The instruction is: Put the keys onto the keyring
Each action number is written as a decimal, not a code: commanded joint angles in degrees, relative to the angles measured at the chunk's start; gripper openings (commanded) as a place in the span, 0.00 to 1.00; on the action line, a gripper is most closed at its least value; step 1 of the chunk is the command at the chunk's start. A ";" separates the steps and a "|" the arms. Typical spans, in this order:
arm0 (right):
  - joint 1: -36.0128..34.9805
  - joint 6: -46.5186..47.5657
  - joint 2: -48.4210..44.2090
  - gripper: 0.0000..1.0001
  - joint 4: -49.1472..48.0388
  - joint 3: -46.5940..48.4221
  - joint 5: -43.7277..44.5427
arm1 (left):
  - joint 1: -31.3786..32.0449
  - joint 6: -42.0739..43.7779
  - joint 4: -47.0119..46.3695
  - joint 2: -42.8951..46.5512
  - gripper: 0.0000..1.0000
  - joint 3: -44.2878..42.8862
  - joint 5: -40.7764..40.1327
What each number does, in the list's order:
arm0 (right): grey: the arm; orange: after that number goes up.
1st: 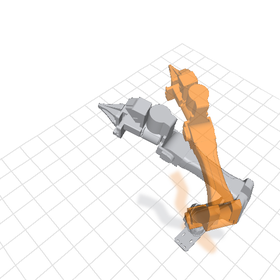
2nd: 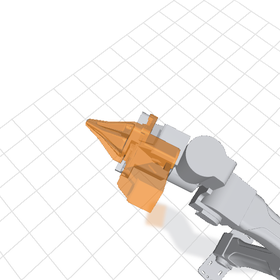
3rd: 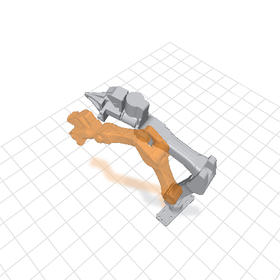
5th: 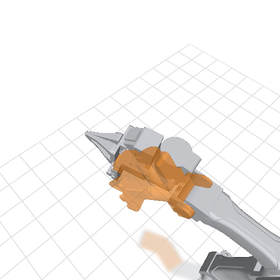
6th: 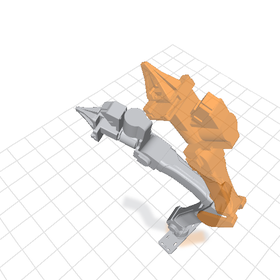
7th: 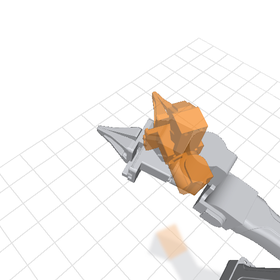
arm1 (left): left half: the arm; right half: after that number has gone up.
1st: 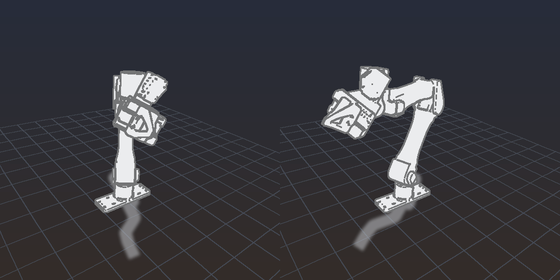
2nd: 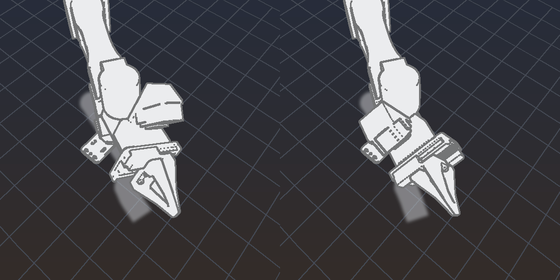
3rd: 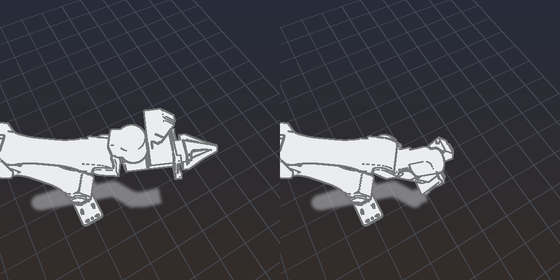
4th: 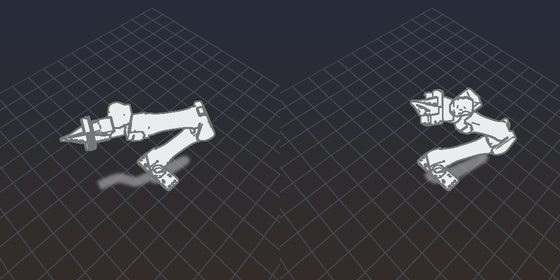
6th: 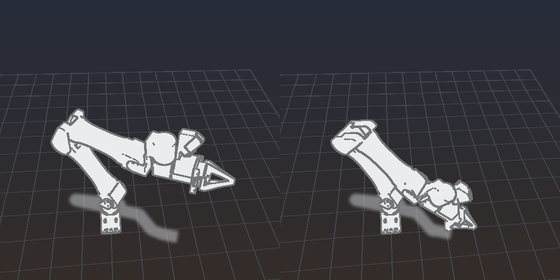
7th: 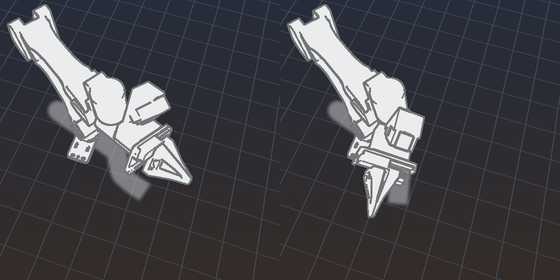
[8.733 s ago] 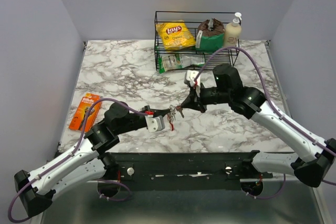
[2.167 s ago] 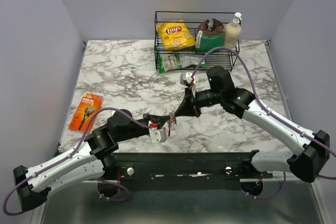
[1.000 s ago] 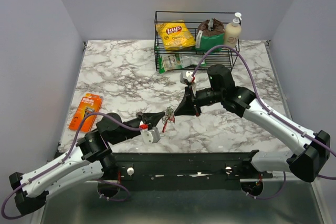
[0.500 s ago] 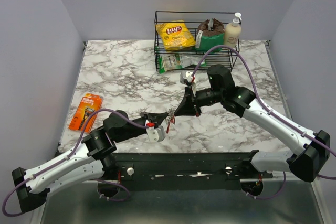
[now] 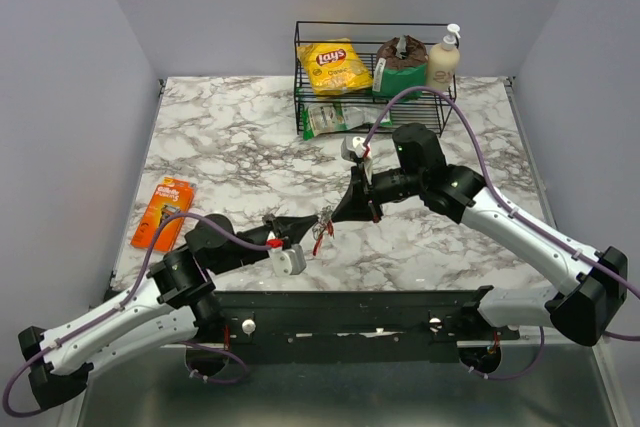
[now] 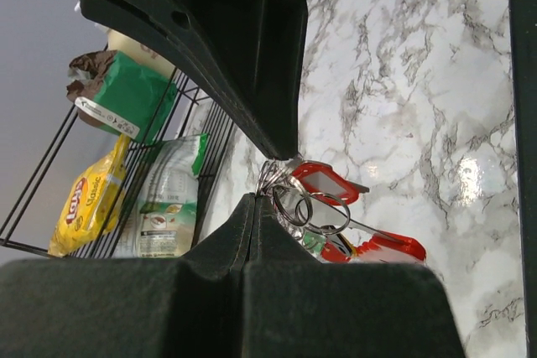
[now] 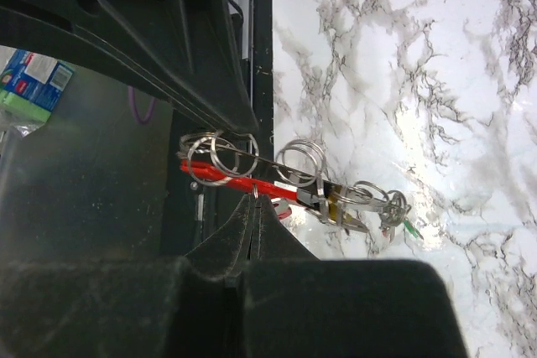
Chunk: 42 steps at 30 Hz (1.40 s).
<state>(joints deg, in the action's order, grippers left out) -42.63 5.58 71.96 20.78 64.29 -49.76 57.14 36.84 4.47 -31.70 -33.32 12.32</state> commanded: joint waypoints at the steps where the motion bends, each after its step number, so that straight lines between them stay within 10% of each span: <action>1: 0.09 -0.14 0.90 0.00 0.85 1.54 1.33 | 0.42 -0.72 -0.96 1.73 0.00 -0.87 2.54; 42: 0.09 -0.49 0.19 0.00 1.46 2.07 -1.83 | 0.51 -0.01 0.28 -3.10 0.00 -0.34 -3.79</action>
<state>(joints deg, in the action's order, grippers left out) -42.63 5.02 72.40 21.12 64.55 -49.41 57.47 36.21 6.22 -34.70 -33.32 10.44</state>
